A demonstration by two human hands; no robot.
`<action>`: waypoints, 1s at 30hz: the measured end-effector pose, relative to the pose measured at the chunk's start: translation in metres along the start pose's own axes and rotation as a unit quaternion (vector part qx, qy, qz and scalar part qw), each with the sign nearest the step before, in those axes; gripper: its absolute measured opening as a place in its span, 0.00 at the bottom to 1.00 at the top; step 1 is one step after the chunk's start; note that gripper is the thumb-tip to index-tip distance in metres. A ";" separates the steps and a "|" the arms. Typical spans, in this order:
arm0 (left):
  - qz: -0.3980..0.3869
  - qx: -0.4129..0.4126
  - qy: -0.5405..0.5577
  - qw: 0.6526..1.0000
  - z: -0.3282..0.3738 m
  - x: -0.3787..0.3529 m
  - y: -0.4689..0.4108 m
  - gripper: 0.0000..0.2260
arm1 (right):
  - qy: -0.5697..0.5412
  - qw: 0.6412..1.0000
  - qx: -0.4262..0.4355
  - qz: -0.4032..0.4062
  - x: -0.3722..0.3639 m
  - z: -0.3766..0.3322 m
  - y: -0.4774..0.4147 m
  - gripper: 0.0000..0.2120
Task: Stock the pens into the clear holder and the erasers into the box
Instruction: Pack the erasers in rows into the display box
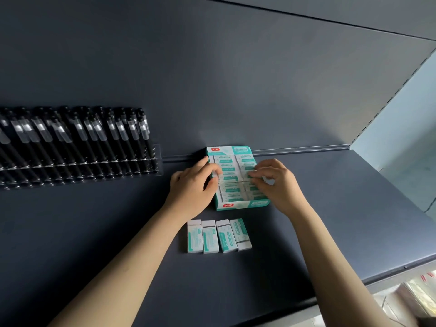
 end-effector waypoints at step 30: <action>-0.012 0.016 0.009 1.000 0.003 0.002 0.004 0.08 | -0.130 0.981 -0.060 -0.132 -0.007 -0.020 0.087 0.15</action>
Point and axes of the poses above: each hand's wrist, its own y-axis away from the middle knuckle, its own x-axis out of the back of the hand, z = x × y, the point moved 9 cm from there along -y, towards the middle knuckle, and after that the axes turned 1 degree about y, right-handed, at the moved point
